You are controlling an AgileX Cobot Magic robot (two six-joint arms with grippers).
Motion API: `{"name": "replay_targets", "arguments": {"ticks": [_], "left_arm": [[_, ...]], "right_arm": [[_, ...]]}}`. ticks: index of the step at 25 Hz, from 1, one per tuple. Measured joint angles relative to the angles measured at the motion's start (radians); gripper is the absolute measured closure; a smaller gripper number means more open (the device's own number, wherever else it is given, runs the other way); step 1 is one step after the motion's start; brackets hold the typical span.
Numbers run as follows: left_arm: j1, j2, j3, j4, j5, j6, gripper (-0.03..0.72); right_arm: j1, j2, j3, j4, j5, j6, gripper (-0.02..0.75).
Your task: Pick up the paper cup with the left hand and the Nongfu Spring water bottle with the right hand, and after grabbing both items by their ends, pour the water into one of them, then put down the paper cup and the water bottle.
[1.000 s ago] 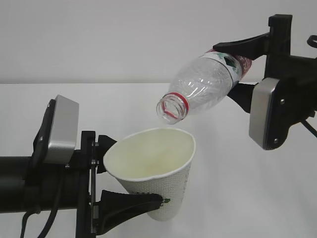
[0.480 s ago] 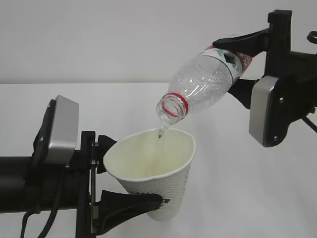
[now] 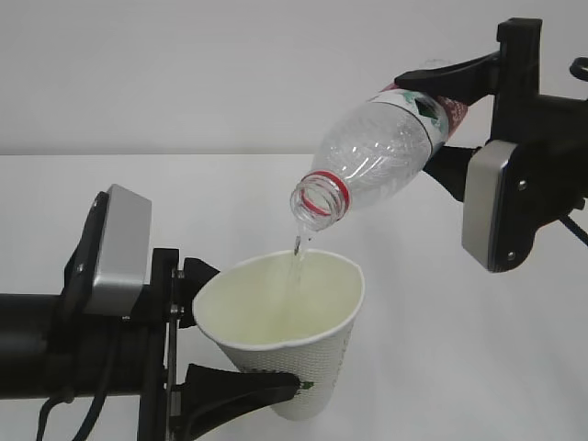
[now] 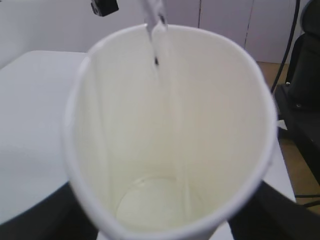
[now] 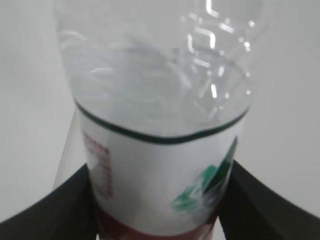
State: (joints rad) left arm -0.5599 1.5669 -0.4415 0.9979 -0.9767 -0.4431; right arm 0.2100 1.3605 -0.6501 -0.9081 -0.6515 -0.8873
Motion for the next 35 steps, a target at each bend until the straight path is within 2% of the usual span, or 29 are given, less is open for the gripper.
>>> {"name": "replay_targets", "arguments": {"ticks": [35], "left_arm": [[0.0,0.0,0.0,0.002,0.002,0.0,0.176]], "right_arm": [[0.0,0.0,0.0,0.0,0.0,-0.012,0.256]]}}
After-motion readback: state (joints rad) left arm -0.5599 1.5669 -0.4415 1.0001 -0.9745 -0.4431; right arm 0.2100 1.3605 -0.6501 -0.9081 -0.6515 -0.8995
